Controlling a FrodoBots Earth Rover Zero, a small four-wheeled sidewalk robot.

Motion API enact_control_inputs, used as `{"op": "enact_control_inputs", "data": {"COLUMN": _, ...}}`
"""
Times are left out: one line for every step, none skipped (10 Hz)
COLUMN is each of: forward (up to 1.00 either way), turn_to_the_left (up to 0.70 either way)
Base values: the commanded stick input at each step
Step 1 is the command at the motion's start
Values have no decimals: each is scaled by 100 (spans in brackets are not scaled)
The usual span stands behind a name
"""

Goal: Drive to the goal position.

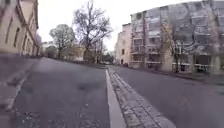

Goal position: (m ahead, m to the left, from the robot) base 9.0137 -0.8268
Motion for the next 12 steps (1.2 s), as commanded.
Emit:
{"op": "enact_control_inputs", "data": {"forward": 85, "turn_to_the_left": 34}}
{"op": "enact_control_inputs", "data": {"forward": 85, "turn_to_the_left": 34}}
{"op": "enact_control_inputs", "data": {"forward": 85, "turn_to_the_left": 33}}
{"op": "enact_control_inputs", "data": {"forward": 85, "turn_to_the_left": 9}}
{"op": "enact_control_inputs", "data": {"forward": 85, "turn_to_the_left": 0}}
{"op": "enact_control_inputs", "data": {"forward": 85, "turn_to_the_left": 0}}
{"op": "enact_control_inputs", "data": {"forward": 85, "turn_to_the_left": 0}}
{"op": "enact_control_inputs", "data": {"forward": 85, "turn_to_the_left": 0}}
{"op": "enact_control_inputs", "data": {"forward": 85, "turn_to_the_left": 0}}
{"op": "enact_control_inputs", "data": {"forward": 85, "turn_to_the_left": 0}}
{"op": "enact_control_inputs", "data": {"forward": 85, "turn_to_the_left": 0}}
{"op": "enact_control_inputs", "data": {"forward": 85, "turn_to_the_left": 0}}
